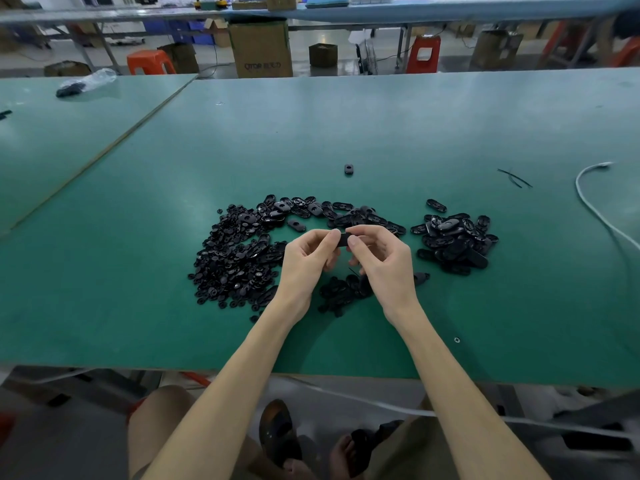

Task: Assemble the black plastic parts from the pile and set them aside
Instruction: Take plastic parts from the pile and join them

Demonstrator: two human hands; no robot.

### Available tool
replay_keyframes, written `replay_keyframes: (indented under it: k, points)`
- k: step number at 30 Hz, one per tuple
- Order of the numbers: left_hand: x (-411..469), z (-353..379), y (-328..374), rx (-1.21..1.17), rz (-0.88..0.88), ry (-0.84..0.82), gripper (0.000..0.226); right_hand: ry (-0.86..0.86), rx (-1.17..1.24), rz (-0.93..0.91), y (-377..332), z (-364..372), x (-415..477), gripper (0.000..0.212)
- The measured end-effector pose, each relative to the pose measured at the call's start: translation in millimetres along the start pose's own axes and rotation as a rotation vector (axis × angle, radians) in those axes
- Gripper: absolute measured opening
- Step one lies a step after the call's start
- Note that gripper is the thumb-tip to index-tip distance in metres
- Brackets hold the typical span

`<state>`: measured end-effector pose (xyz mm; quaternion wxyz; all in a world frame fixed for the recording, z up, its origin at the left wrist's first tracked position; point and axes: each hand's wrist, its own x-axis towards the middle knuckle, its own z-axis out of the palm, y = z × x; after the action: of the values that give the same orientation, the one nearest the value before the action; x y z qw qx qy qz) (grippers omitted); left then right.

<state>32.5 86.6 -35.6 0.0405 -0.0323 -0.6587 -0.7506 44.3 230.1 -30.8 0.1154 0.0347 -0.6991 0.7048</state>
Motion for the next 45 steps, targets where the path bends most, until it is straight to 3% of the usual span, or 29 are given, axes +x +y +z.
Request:
replay_keyframes:
  k: [7, 12, 31, 45]
  points:
    - [1.7, -0.5, -1.2, -0.064, -0.021, 0.017, 0.030, 0.020, 0.047, 0.053, 1.5, 0.3, 0.7, 0.009]
    - [0.2, -2.2, -0.6, -0.009, -0.002, -0.036, 0.017, 0.035, 0.049, 0.069, 2.6, -0.6, 1.3, 0.013]
    - [-2.2, -2.1, 5.0, -0.070, -0.029, -0.027, 0.008, -0.040, 0.011, 0.037, 2.5, -1.5, 0.2, 0.010]
    - [-6.4, 1.6, 9.9, 0.035, 0.036, -0.072, 0.029, 0.012, 0.007, 0.021, 4.0, -0.5, 1.2, 0.005]
